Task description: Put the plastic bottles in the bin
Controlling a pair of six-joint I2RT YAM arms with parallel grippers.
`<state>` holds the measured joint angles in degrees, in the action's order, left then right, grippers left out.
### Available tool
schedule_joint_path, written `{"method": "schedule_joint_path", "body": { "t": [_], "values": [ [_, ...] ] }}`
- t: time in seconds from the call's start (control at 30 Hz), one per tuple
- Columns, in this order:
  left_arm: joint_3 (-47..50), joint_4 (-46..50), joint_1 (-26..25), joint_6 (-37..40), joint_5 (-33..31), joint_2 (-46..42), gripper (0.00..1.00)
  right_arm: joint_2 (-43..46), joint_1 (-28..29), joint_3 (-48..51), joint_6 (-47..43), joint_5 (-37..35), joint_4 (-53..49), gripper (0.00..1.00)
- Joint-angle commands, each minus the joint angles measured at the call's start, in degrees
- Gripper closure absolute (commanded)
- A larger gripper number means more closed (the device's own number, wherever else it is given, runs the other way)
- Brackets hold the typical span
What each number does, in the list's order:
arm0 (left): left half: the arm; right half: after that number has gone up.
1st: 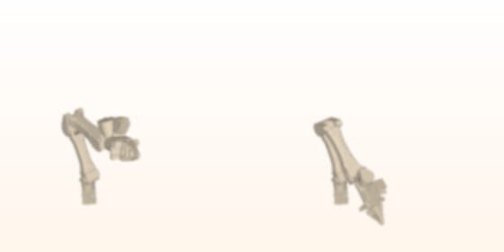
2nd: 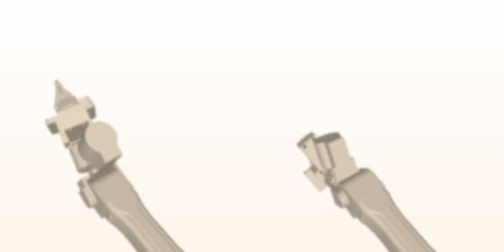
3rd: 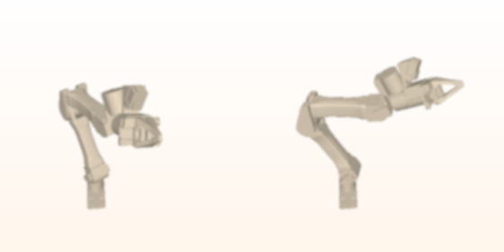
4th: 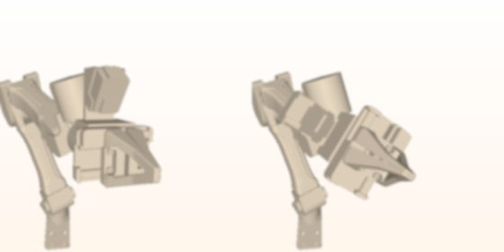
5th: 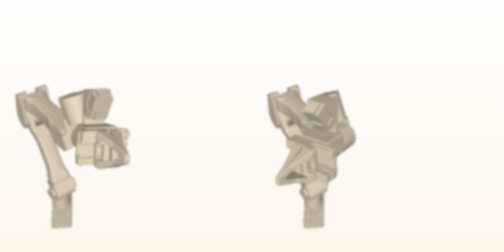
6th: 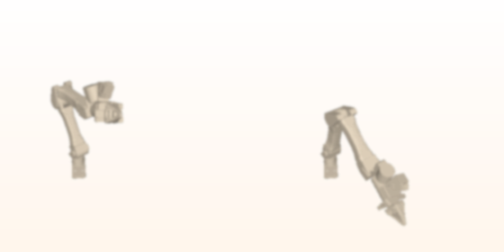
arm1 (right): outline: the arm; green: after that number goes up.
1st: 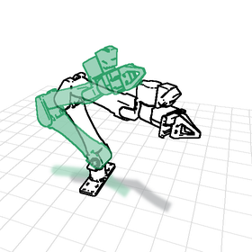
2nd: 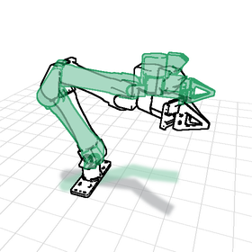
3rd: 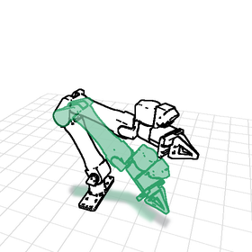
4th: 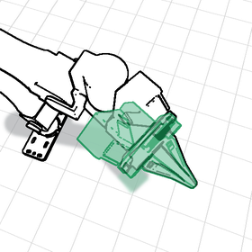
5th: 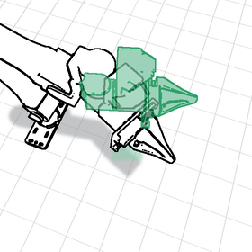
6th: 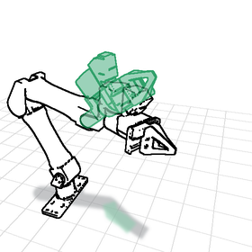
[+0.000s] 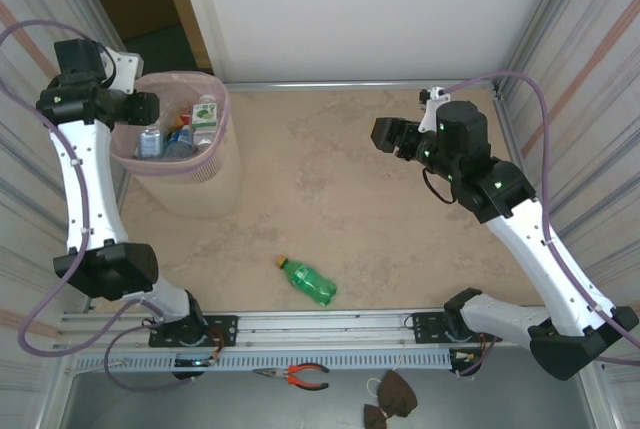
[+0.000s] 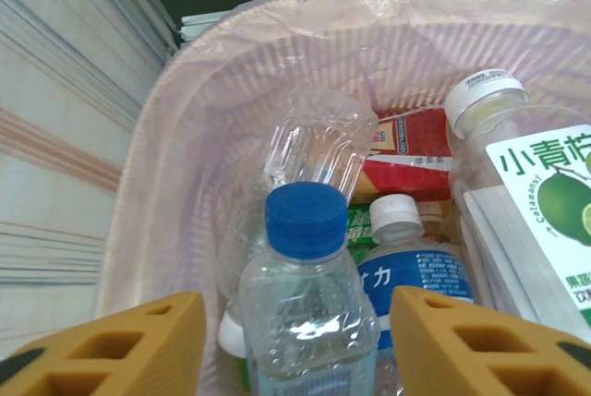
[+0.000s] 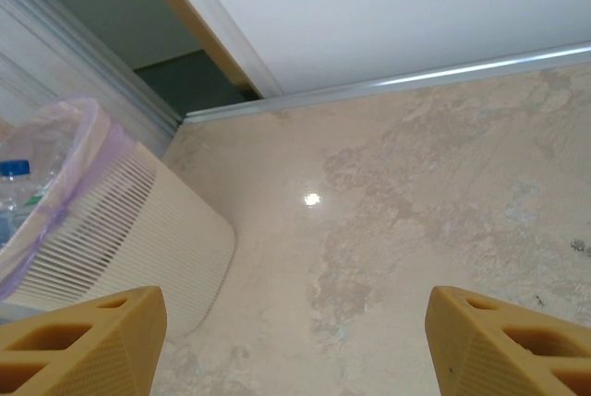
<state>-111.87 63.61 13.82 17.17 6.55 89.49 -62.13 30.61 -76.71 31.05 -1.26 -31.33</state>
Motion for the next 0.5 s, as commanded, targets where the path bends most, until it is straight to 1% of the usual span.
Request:
{"method": "schedule_joint_path", "body": {
  "t": [0.0,0.17,0.23,0.37,0.47],
  "values": [
    [2.3,-1.4,0.3,0.9,2.7,1.9,0.53,1.3,-0.3,0.6,0.5,0.8,0.8,0.27],
    [7.2,-2.3,0.3,0.7,2.5,4.4,0.63,2.2,-0.1,1.2,0.7,0.2,0.2,0.27],
    [9.4,-2.9,0.3,0.4,3.5,4.8,0.66,2.5,-0.1,1.6,0.9,0.1,0.3,0.27],
    [13.2,-4.6,0.2,-1.2,8.1,4.2,0.69,2.1,0.1,1.7,0.9,0.5,0.1,0.27],
    [15.4,-6.7,0.1,-2.6,12.3,2.4,0.69,1.8,0.1,1.8,0.8,1.1,0.0,0.27]
  ]
}}
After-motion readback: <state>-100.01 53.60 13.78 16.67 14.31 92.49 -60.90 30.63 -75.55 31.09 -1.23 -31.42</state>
